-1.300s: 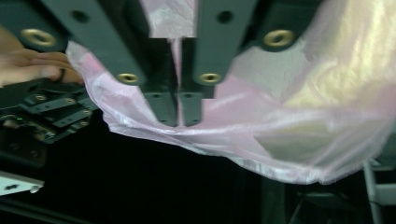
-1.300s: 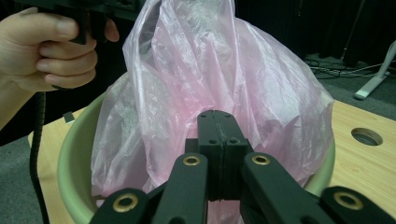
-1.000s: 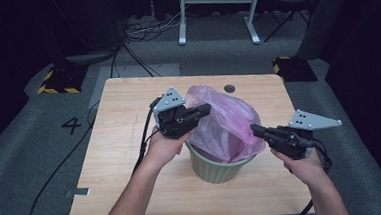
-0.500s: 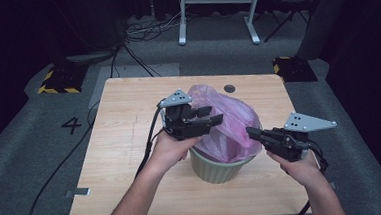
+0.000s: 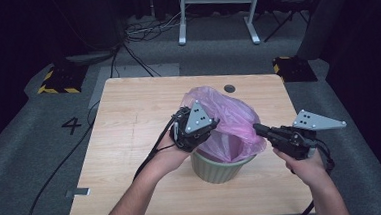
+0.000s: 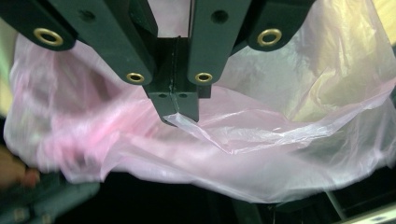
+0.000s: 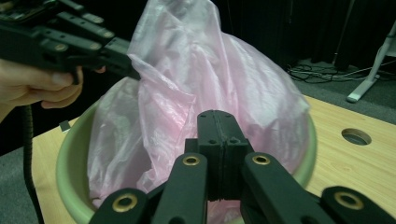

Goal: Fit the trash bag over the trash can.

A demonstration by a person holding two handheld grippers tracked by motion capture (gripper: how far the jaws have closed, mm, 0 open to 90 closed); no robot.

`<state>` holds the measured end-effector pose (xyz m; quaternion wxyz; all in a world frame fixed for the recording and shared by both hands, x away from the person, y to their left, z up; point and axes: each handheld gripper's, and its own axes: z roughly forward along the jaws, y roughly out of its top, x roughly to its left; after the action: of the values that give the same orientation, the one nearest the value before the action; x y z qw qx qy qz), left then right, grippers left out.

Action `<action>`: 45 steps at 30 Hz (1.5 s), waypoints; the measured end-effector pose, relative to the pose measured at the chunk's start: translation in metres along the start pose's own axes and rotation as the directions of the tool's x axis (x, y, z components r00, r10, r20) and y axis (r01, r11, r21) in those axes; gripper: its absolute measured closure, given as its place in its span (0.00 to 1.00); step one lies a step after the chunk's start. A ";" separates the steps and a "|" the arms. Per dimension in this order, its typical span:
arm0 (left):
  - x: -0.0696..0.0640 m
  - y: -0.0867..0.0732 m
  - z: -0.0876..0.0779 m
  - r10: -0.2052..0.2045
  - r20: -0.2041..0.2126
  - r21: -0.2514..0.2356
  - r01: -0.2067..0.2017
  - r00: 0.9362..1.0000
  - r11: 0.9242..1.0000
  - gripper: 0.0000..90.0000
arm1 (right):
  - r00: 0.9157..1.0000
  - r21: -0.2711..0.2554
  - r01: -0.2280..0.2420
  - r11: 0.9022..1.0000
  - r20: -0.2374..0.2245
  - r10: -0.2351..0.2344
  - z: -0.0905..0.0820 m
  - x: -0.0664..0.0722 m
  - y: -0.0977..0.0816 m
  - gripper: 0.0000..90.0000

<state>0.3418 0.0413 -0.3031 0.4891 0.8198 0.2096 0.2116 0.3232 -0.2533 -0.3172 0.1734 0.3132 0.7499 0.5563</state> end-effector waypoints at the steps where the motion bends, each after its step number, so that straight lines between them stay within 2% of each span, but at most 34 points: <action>1: 0.000 0.000 -0.001 0.003 0.005 -0.003 -0.003 1.000 1.000 1.00 | 1.000 0.000 -0.003 1.000 0.001 0.003 -0.001 -0.001 0.000 0.99; 3: -0.001 0.002 -0.003 0.018 -0.005 0.004 -0.018 1.000 1.000 1.00 | 1.000 -0.001 -0.006 1.000 0.004 0.006 -0.001 -0.001 -0.001 0.99; 6: -0.002 0.003 -0.004 0.029 0.001 0.009 -0.029 1.000 1.000 1.00 | 1.000 -0.012 -0.010 1.000 0.003 0.010 -0.004 -0.002 0.000 0.89; 9: -0.004 0.006 -0.003 0.042 0.009 0.013 -0.042 0.999 0.999 1.00 | 1.000 -0.060 0.003 0.998 -0.002 -0.003 -0.007 0.003 0.005 0.64; 11: -0.006 0.008 -0.002 0.052 0.015 0.012 -0.052 0.999 0.999 1.00 | 0.999 -0.059 0.038 0.998 -0.006 -0.038 -0.005 0.009 0.012 0.53; 12: -0.008 0.011 0.001 0.060 0.012 0.021 -0.060 0.998 0.998 1.00 | 0.997 -0.047 0.075 0.996 -0.021 -0.076 -0.002 0.018 0.020 0.45; 13: -0.008 0.011 0.001 0.060 0.012 0.021 -0.060 0.998 0.998 1.00 | 0.997 -0.047 0.075 0.996 -0.021 -0.076 -0.002 0.018 0.020 0.45; 15: -0.009 0.013 0.004 0.063 0.019 0.025 -0.064 0.998 0.998 1.00 | 0.990 -0.045 0.142 0.989 -0.003 -0.142 0.000 0.029 0.031 0.43; 18: -0.011 0.015 0.009 0.066 0.031 0.030 -0.067 0.997 0.997 1.00 | 0.982 -0.028 0.185 0.982 -0.032 -0.186 0.007 0.041 0.047 0.41; 20: -0.013 0.016 0.011 0.071 0.039 0.030 -0.073 0.997 0.997 1.00 | 0.978 -0.005 0.205 0.979 -0.046 -0.205 0.013 0.046 0.055 0.41; 21: -0.013 0.016 0.011 0.073 0.042 0.028 -0.074 0.996 0.997 1.00 | 0.975 0.026 0.218 0.976 -0.041 -0.217 0.019 0.048 0.059 0.44; 22: -0.013 0.016 0.011 0.073 0.056 0.023 -0.074 0.996 0.997 1.00 | 0.974 0.088 0.228 0.970 -0.033 -0.225 0.030 0.047 0.063 0.54; 23: -0.013 0.016 0.011 0.073 0.056 0.023 -0.074 0.996 0.997 1.00 | 0.974 0.088 0.228 0.970 -0.033 -0.225 0.030 0.047 0.063 0.54; 24: -0.013 0.015 0.009 0.068 0.063 0.020 -0.069 0.996 0.997 1.00 | 0.975 0.136 0.219 0.966 0.003 -0.221 0.038 0.042 0.064 0.76; 26: -0.013 0.013 0.006 0.057 0.062 0.016 -0.058 0.996 0.998 1.00 | 0.979 0.146 0.191 0.971 0.043 -0.199 0.041 0.035 0.063 0.89; 27: -0.012 0.010 0.002 0.049 0.068 0.012 -0.050 0.996 0.999 1.00 | 0.979 0.146 0.191 0.971 0.043 -0.199 0.041 0.035 0.063 0.89; 28: -0.012 0.007 -0.002 0.039 0.076 0.006 -0.040 0.996 0.999 1.00 | 0.980 0.140 0.161 0.977 0.098 -0.175 0.038 0.026 0.060 0.97; 29: -0.011 0.002 -0.008 0.030 0.083 -0.002 -0.030 0.996 1.000 1.00 | 0.980 0.140 0.161 0.977 0.098 -0.175 0.038 0.026 0.060 0.97; 30: -0.011 -0.002 -0.013 0.018 0.091 -0.003 -0.018 0.996 1.000 1.00 | 0.982 0.136 0.137 0.981 0.113 -0.153 0.035 0.019 0.058 0.98; 32: -0.010 -0.014 -0.027 -0.002 0.109 -0.014 0.004 0.994 1.000 1.00 | 0.978 0.131 0.088 0.987 0.174 -0.110 0.027 0.001 0.051 0.99; 33: -0.010 -0.014 -0.027 -0.002 0.109 -0.014 0.004 0.994 1.000 1.00 | 0.978 0.131 0.088 0.987 0.174 -0.110 0.027 0.001 0.051 0.99; 36: -0.013 -0.032 -0.045 -0.015 0.134 -0.018 0.018 0.991 1.000 1.00 | 0.967 0.145 0.051 0.988 0.240 -0.085 0.015 -0.017 0.041 0.99; 37: -0.014 -0.035 -0.048 -0.018 0.149 -0.026 0.022 0.989 0.999 1.00 | 0.968 0.146 0.043 0.988 0.238 -0.077 0.012 -0.019 0.038 0.99; 39: -0.017 -0.038 -0.051 -0.014 0.159 -0.029 0.019 0.987 0.999 0.99 | 0.976 0.150 0.032 0.988 0.208 -0.064 0.010 -0.019 0.032 0.99; 40: -0.019 -0.041 -0.053 -0.005 0.156 -0.031 0.010 0.988 0.999 0.99 | 0.976 0.150 0.032 0.988 0.208 -0.064 0.010 -0.019 0.032 0.99; 41: -0.025 -0.043 -0.056 0.003 0.158 -0.034 0.002 0.987 0.999 0.99 | 0.972 0.165 0.046 0.985 0.222 -0.082 0.009 -0.016 0.026 0.99; 42: -0.025 -0.043 -0.056 0.003 0.158 -0.034 0.002 0.987 0.999 0.99 | 0.972 0.165 0.046 0.985 0.222 -0.082 0.009 -0.016 0.026 0.99; 43: -0.027 -0.044 -0.058 0.003 0.157 -0.035 0.002 0.988 0.999 0.99 | 0.973 0.162 0.040 0.986 0.218 -0.075 0.008 -0.016 0.023 0.99; 44: -0.029 -0.046 -0.059 0.006 0.156 -0.036 0.000 0.988 0.999 0.99 | 0.977 0.142 0.008 0.990 0.211 -0.038 0.003 -0.018 0.015 0.99; 45: -0.031 -0.047 -0.059 0.005 0.163 -0.034 0.001 0.987 0.999 0.99 | 0.977 0.142 0.008 0.990 0.211 -0.038 0.003 -0.018 0.015 0.99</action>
<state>0.2769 0.0870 -0.3238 0.5184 0.8261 0.1643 0.1480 0.3424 -0.2603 -0.3059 0.2368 0.3738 0.7678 0.4634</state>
